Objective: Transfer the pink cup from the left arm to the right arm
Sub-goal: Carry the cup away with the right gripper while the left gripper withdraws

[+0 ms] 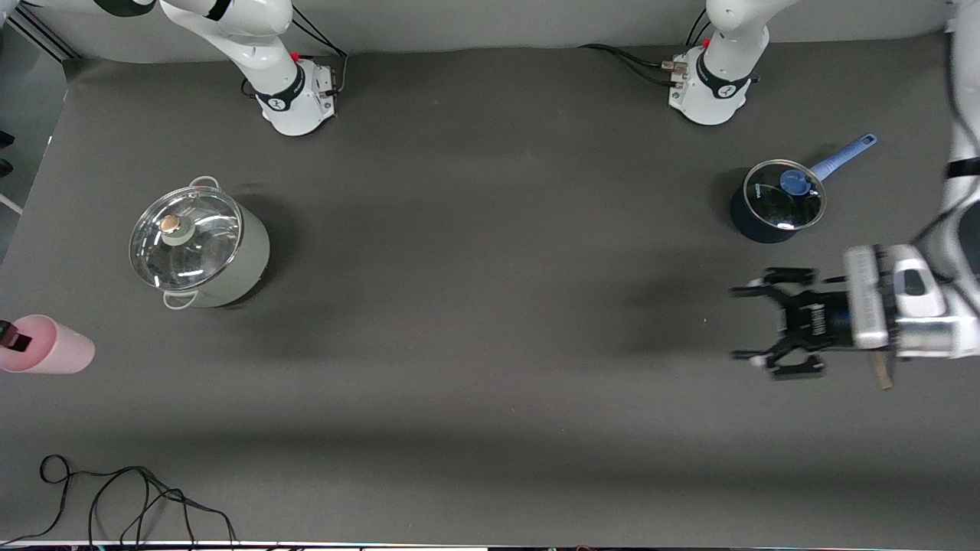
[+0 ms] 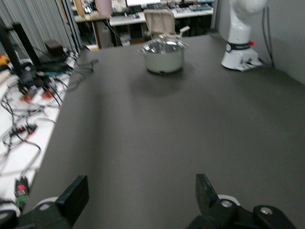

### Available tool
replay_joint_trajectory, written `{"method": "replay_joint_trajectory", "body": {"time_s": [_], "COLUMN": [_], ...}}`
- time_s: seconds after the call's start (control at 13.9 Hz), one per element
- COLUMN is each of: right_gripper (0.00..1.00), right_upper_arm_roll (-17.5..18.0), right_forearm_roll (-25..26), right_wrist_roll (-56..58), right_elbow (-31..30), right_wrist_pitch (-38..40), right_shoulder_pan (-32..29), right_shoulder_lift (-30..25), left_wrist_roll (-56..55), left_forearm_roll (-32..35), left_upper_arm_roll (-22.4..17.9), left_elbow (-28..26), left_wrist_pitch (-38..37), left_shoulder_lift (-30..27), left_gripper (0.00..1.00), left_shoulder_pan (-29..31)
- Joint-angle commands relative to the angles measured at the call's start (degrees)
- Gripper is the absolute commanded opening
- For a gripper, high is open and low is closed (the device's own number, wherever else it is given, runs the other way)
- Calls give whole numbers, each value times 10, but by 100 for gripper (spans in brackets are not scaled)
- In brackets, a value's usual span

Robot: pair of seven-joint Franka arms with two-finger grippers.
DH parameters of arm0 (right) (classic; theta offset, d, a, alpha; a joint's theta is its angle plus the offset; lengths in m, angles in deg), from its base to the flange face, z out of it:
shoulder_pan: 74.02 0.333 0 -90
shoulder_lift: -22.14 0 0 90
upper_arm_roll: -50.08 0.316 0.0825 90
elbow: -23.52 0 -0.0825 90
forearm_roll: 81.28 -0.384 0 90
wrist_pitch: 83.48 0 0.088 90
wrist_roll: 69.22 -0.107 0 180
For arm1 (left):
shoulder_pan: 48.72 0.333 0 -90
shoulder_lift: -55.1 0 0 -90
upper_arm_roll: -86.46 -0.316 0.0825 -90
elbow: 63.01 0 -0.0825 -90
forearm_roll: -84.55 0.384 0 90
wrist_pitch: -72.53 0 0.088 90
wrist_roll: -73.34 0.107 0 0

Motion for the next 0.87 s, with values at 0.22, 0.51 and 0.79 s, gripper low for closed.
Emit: {"method": "replay_joint_trajectory", "body": {"time_s": [0.22,0.51,0.79], "right_gripper": [0,0,0], "right_upper_arm_roll": [2,3,6], "right_forearm_roll": [12,12,6], "right_wrist_roll": [120,128,128], "right_elbow": [-163,-203,-203], "right_wrist_pitch": [-169,-279,-315], "right_shoulder_pan": [0,5,1], "right_shoulder_lift": [-1,72,116], "left_wrist_roll": [-223,-386,-581], "left_forearm_roll": [277,404,527], "left_upper_arm_roll": [5,4,10], "left_elbow": [107,158,156], "left_wrist_pitch": [-133,-139,-103], "left_shoulder_lift": [-15,-23,-47], "left_gripper": [100,100,100], "left_shoulder_pan": [10,7,-17]}}
